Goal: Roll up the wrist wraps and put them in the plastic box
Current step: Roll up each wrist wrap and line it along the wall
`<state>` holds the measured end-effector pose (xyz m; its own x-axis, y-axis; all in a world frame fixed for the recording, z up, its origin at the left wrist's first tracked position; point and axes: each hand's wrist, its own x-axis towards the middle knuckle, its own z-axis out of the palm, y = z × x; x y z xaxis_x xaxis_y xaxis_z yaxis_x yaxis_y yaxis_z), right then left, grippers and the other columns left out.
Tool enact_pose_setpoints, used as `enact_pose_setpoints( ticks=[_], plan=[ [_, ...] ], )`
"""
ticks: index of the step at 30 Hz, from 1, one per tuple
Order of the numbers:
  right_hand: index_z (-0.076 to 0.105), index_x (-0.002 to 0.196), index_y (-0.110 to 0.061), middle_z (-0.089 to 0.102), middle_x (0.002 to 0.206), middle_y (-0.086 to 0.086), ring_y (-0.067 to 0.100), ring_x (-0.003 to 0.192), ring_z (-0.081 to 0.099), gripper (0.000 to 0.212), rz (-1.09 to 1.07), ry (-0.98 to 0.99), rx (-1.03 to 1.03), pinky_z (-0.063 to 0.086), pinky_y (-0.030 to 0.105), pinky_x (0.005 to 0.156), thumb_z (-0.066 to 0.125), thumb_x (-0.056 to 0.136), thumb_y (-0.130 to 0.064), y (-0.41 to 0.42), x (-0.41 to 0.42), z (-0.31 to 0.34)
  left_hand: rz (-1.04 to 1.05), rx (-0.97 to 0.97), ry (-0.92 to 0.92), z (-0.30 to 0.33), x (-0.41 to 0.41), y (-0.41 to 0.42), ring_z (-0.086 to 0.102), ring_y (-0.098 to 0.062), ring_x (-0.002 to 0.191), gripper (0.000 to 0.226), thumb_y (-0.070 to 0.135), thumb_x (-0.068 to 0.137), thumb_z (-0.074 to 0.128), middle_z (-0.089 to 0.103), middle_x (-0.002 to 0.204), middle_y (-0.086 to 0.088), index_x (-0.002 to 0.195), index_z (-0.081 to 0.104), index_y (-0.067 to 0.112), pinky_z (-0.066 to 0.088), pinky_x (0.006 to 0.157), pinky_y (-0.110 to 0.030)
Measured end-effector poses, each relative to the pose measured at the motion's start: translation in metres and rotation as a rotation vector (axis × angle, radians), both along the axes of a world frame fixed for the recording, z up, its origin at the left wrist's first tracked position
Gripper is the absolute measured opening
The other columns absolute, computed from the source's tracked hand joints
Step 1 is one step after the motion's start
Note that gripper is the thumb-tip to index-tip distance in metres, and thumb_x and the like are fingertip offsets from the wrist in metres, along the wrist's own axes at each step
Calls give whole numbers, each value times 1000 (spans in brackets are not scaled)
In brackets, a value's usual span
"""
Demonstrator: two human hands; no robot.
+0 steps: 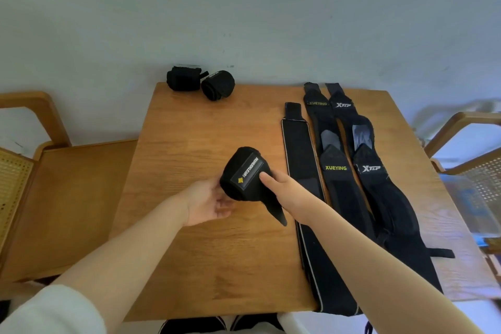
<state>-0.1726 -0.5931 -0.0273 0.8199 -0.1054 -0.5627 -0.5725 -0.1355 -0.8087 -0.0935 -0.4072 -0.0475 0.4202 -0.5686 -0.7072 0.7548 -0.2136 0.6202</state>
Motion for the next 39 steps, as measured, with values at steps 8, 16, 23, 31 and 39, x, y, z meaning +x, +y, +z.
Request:
enact_pose_setpoints(
  ticks=[8,16,23,31,39],
  plan=[
    [45,133,-11,62,117,10,20,99,58,36,257,-36,-483,45,28,76,41,101,-29,20,11,-19,9,325,-490,13,0,-1,63,-18,95,37,41,99,40,65,107,-4,115,61,14,53,78,-28],
    [21,150,-16,54,134,6,24,120,53,78,648,-240,-592,45,39,98,66,87,-28,37,17,-2,4,425,-240,17,-5,-2,63,-21,95,80,54,64,77,60,108,-3,127,42,17,55,74,-36],
    [19,151,-27,51,134,0,18,119,49,80,904,-218,-518,42,37,101,66,87,-18,19,18,12,17,266,-161,-7,-2,15,63,-23,103,58,29,76,76,63,115,-8,126,47,16,54,88,-40],
    [61,84,-26,57,84,-15,4,82,54,12,637,-220,-457,46,25,78,68,85,-17,13,12,20,-360,206,-370,7,9,37,58,-19,103,63,13,86,66,44,120,7,131,38,46,58,76,-33],
    [70,96,-23,61,92,-17,4,89,58,15,688,-296,-428,47,24,87,64,89,-11,71,2,45,-532,200,-741,4,27,70,53,-6,103,51,20,86,67,52,115,15,124,42,44,44,79,-17]
  ],
)
